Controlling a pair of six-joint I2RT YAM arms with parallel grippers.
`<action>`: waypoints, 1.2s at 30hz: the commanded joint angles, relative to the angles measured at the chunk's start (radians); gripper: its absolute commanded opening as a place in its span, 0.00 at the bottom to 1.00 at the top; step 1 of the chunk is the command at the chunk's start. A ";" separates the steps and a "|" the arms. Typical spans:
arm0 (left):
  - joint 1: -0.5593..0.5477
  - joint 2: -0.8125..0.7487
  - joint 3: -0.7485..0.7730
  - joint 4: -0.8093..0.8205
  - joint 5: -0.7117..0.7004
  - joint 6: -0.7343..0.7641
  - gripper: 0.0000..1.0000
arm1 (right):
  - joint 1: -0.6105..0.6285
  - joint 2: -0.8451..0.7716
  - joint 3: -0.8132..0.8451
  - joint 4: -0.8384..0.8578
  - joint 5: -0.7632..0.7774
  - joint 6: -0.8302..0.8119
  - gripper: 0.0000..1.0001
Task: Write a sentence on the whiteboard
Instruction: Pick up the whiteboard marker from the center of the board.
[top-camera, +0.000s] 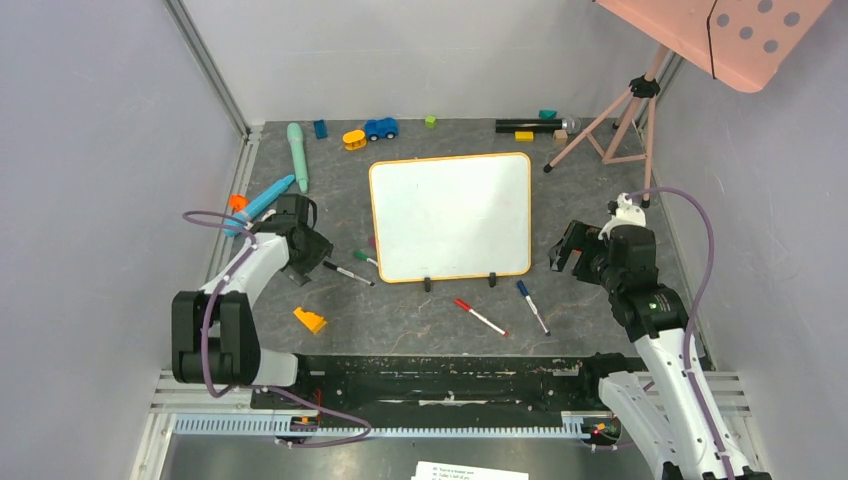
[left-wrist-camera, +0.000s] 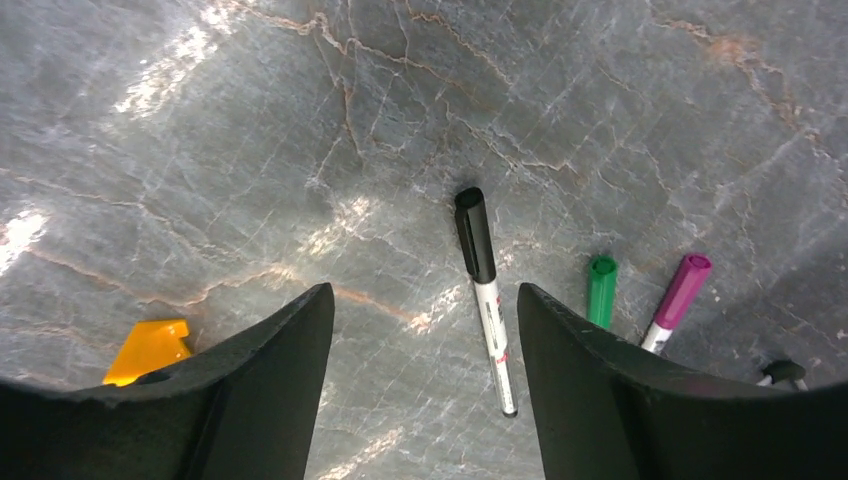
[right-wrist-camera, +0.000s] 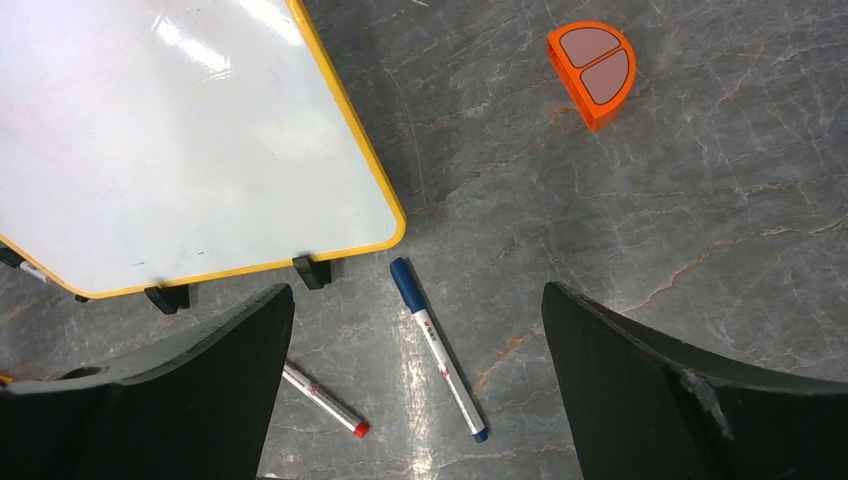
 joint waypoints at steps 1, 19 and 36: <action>0.003 0.080 0.018 0.075 0.022 -0.079 0.72 | 0.003 -0.004 0.003 0.051 0.009 -0.030 0.96; -0.004 0.278 0.077 0.106 0.032 -0.180 0.12 | 0.003 0.032 0.033 0.073 0.000 -0.064 0.97; 0.002 -0.484 -0.069 0.046 0.292 -0.120 0.02 | 0.030 0.133 0.030 0.385 -0.501 0.023 0.92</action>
